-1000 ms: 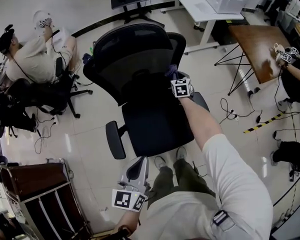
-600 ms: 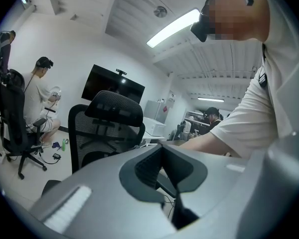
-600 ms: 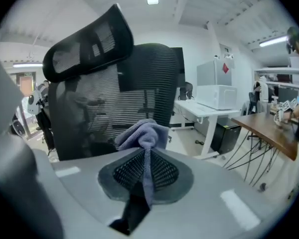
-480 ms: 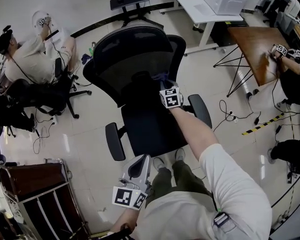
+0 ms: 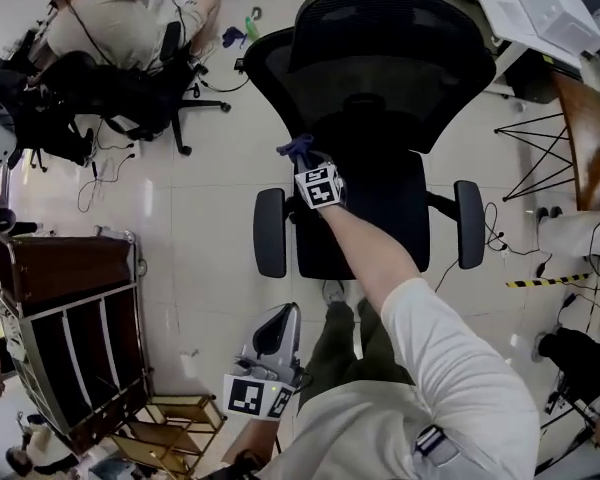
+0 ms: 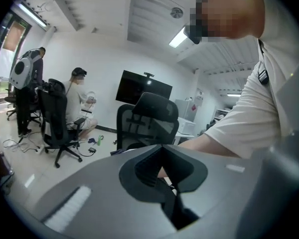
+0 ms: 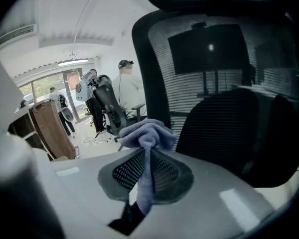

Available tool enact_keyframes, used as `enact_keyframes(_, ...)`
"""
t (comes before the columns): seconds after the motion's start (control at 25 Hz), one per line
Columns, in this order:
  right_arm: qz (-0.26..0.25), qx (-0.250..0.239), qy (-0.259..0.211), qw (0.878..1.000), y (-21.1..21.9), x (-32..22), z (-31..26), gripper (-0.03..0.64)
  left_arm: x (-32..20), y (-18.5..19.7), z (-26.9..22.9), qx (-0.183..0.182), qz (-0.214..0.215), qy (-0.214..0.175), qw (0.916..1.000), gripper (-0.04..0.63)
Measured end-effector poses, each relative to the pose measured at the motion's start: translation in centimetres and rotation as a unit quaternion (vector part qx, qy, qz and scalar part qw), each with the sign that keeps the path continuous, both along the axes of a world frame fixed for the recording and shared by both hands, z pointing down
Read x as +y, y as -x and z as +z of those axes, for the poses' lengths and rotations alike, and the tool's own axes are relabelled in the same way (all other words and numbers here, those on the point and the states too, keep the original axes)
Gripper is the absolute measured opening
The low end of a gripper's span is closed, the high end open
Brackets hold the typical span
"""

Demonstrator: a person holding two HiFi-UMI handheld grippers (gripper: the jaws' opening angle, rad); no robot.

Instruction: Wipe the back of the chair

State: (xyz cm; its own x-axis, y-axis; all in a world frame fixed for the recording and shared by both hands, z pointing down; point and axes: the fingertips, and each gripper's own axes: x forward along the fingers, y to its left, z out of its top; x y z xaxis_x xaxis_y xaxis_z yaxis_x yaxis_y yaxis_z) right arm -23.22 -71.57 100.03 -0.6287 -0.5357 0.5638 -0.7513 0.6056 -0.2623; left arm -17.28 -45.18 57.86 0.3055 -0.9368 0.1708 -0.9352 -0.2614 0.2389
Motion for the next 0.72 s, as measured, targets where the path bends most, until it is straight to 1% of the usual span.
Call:
enact_keyframes(0.16,0.016,0.007,0.006,1.000,0.7,-2.5,1.6,0.032,-0.4,4.0,2.7,-0.003,-0.025,0.020,0.9995,0.130)
enact_keyframes(0.24,0.026,0.014,0.005,1.000,-0.8,-2.8,2.1,0.031,-0.2,4.4,3.3,0.002,-0.023,0.024,0.9994,0.130)
enact_keyframes(0.28,0.034,0.019,0.006,0.999,-2.2,-2.8,2.4,0.032,-0.3,4.2,3.3,0.005,-0.018,0.025,0.9995,0.130)
enact_keyframes(0.36,0.058,0.031,0.010,0.998,-6.4,-3.3,3.0,0.032,-0.8,3.1,2.7,0.012,-0.004,0.021,0.9997,0.130)
enact_keyframes(0.48,0.111,0.057,0.018,0.992,-15.8,-5.0,4.5,0.031,-2.4,0.7,1.7,0.020,0.020,0.009,0.9996,0.130)
enact_keyframes(0.6,0.181,0.084,0.030,0.979,-26.3,-6.0,5.9,0.031,-3.4,-1.6,2.2,0.023,0.044,0.005,0.9988,0.130)
enact_keyframes(0.68,0.227,0.088,0.039,0.969,-31.7,-6.1,6.4,0.032,-3.6,-3.0,3.0,0.023,0.058,0.011,0.9980,0.130)
enact_keyframes(0.72,0.244,0.088,0.045,0.965,-33.6,-6.0,6.5,0.031,-3.8,-3.7,3.3,0.023,0.064,0.015,0.9975,0.130)
